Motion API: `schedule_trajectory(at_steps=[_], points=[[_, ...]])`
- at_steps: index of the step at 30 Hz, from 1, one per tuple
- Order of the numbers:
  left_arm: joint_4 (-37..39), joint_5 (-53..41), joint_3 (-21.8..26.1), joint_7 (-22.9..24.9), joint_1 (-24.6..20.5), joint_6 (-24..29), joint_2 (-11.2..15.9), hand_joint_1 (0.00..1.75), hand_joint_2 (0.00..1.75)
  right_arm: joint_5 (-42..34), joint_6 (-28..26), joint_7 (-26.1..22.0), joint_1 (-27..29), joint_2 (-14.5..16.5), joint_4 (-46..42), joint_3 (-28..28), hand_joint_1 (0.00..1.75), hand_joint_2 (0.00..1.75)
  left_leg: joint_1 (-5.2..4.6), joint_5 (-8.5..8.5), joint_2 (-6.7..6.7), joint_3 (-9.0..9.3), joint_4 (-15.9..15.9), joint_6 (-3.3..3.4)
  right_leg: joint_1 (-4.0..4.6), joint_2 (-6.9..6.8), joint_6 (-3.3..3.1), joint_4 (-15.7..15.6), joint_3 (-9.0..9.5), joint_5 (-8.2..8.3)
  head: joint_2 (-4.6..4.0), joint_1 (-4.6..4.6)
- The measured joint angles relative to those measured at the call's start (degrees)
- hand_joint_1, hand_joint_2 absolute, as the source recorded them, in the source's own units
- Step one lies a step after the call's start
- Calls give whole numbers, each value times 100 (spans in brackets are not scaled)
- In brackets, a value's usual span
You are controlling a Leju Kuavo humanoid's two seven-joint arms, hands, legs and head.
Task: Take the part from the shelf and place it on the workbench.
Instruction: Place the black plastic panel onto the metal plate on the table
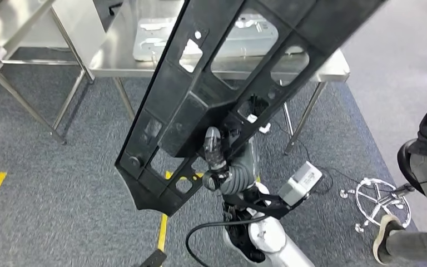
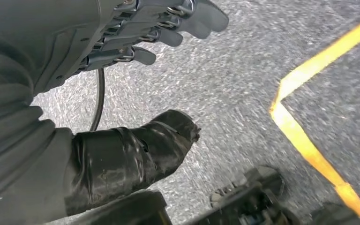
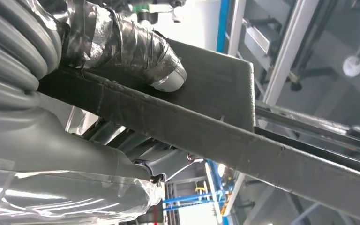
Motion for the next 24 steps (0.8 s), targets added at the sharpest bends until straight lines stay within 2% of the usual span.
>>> schedule_trajectory(at_steps=[2, 3, 6, 7, 8, 9, 11, 13, 16, 18, 20, 22, 23, 24], points=[[0, -5, 0, 1, -8, 0, -3, 0, 175, 0, 8, -3, -17, 21, 2, 1, 175, 175, 15, -32, 19, -11, 179, -59, -11, 6, -80, -42, 136, -33, -1, -12], [0, -9, 0, 2, -18, 0, -4, 0, 175, 0, 14, -3, -28, 33, 4, 1, 175, 175, 23, -84, 29, -123, 406, -86, -18, 6, -111, -48, 209, -56, -1, -21], [0, -15, -1, 9, -25, -3, -5, 0, 175, -5, 31, -2, -42, 48, 30, 0, 175, 175, 34, -425, 48, -824, 1382, -158, -17, 3, -155, -51, 362, -196, -1, -43], [0, -16, -2, 13, -16, -5, -5, 0, 175, -8, 33, -2, -40, 48, 44, -1, 175, 175, 35, -527, 49, -1015, 1533, -167, -14, 10, -156, -49, 421, -254, -1, -44], [0, -16, -2, 18, -7, -7, -4, 0, 175, -10, 35, -1, -39, 48, 59, 0, 175, 175, 35, -541, 51, -1124, 1512, -165, -12, 19, -152, -46, 493, -316, -1, -45], [0, -16, -2, 20, -2, -7, -2, 0, 175, -12, 36, -1, -39, 48, 71, 0, 175, 175, 33, -412, 52, -1140, 1302, -147, -10, 27, -143, -44, 583, -385, -1, -45], [1, -16, -2, 21, 6, -9, 4, 0, 175, -18, 38, -2, -42, 48, 94, 1, 175, 175, 9, 192, 58, -1030, 619, -81, -5, 30, -114, -39, 779, -532, -1, -41], [2, -16, -3, 27, 8, -14, 10, 0, 175, -29, 48, -3, -52, 51, 121, 3, 175, 175, -38, 598, 64, -932, 187, -13, -1, 41, -53, -52, 897, -656, 0, -30], [2, -20, -4, 37, 4, -15, 8, 0, 175, -56, 69, -1, -68, 63, 141, 5, 175, 175, -44, 647, 58, -800, 47, 83, 1, 53, 44, -23, 964, -689, -1, -16], [1, -24, -4, 37, -8, -12, 2, 0, 175, -75, 81, -5, -89, 65, 142, 5, 175, 175, -22, 626, 58, -660, -36, 134, -9, 45, 91, 283, 833, -688, -1, -1], [2, -25, -4, 37, -23, -11, -1, 0, 175, -99, 97, -5, -99, 65, 152, 5, 175, 175, -18, 559, 58, -545, -71, 164, -37, 38, 137, 927, 409, -838, -1, 18], [2, -25, -4, 40, -19, -11, -1, 0, 175, -117, 111, -4, -96, 63, 178, 5, 175, 175, -18, 452, 55, -432, -73, 169, -72, 37, 184, 1417, -52, -1130, -1, 21], [2, -25, -4, 44, -12, -11, -1, 0, 175, -121, 119, -4, -94, 62, 192, 5, 175, 175, -18, 391, 50, -361, -73, 166, -90, 36, 201, 1439, -181, -1197, -1, 22], [2, -25, -4, 48, -7, -11, -1, 0, 175, -123, 127, -3, -93, 61, 205, 5, 175, 175, -17, 328, 43, -276, -73, 158, -108, 35, 214, 1288, -223, -1126, -1, 22]])
